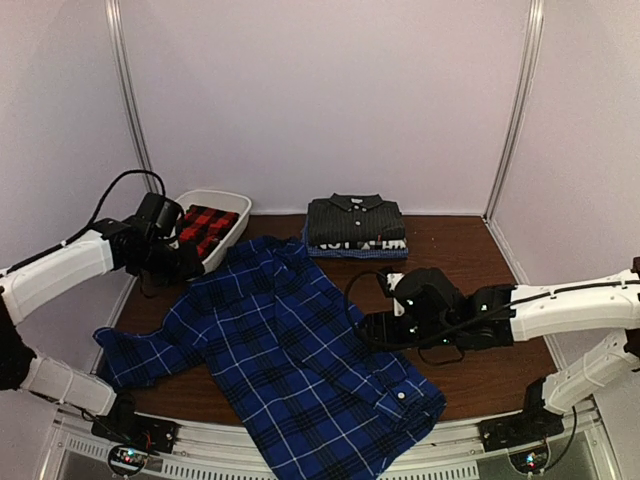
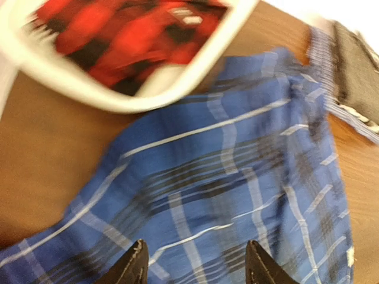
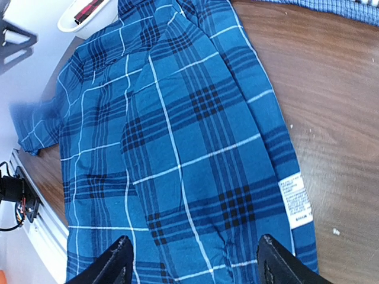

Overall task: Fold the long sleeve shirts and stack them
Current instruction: Smooth out the 1/3-folded shirt at the center of the board, then adjust the sleeve of the 1/3-folded shirt.

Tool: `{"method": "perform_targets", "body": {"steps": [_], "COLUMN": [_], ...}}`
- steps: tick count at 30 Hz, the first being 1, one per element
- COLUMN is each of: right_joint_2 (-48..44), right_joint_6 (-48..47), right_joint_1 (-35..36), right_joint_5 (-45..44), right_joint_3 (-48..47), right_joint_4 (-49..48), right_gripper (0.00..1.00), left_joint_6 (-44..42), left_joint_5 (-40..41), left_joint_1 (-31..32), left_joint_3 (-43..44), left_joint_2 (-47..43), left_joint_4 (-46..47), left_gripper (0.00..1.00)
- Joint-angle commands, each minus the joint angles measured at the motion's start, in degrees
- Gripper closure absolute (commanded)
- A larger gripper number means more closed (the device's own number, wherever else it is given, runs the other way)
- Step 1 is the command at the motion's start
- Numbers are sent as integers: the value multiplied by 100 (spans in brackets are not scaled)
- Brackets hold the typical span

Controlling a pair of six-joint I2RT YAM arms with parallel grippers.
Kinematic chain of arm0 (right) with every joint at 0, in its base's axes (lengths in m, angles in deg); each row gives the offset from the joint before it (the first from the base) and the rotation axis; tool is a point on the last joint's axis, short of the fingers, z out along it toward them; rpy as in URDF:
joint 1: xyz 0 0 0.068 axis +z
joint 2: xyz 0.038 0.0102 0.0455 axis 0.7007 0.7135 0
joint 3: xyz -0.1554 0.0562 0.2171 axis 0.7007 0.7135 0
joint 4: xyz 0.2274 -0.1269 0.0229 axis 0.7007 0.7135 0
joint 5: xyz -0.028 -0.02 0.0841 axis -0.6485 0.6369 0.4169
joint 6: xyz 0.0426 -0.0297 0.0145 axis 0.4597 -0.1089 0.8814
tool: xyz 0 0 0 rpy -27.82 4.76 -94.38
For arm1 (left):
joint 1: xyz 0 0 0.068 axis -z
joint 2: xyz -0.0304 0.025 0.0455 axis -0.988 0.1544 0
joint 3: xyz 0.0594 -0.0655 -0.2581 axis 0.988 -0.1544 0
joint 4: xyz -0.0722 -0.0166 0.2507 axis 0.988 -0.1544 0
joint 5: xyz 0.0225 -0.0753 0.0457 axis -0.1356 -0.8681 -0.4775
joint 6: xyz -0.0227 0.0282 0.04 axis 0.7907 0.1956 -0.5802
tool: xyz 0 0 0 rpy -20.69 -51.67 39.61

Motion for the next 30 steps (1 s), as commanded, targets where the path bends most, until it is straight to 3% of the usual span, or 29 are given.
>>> {"method": "perform_targets", "body": {"steps": [1, 5, 11, 16, 23, 26, 30], "right_joint_2": [244, 372, 575, 650, 639, 624, 599], "right_joint_6": [-634, -810, -929, -992, -1018, -1020, -1029], "right_joint_1": [-145, -268, -359, -408, -479, -497, -509], "right_joint_5": [80, 360, 708, 874, 994, 1026, 1029], "right_joint_3": [-298, -316, -326, -326, -234, -221, -221], "right_joint_4": [-245, -493, -740, -839, -862, -886, -914], "right_gripper": [27, 27, 26, 26, 26, 27, 28], "left_joint_6": [616, 734, 909, 905, 1342, 1394, 1094], "left_joint_5": [1050, 1457, 1747, 1214, 798, 684, 560], "left_joint_1": [-605, -1230, -2081, -3090, -3443, -3448, -3443], "left_joint_3": [-529, -813, -1068, -1423, -2158, -2343, -2290], "left_joint_2": [-1182, -1985, -2444, -2365, -2311, -2160, -2135], "left_joint_4": [-1433, -2043, -2388, -2119, -1567, -1191, -915], "left_gripper": [43, 41, 34, 31, 32, 38, 69]}}
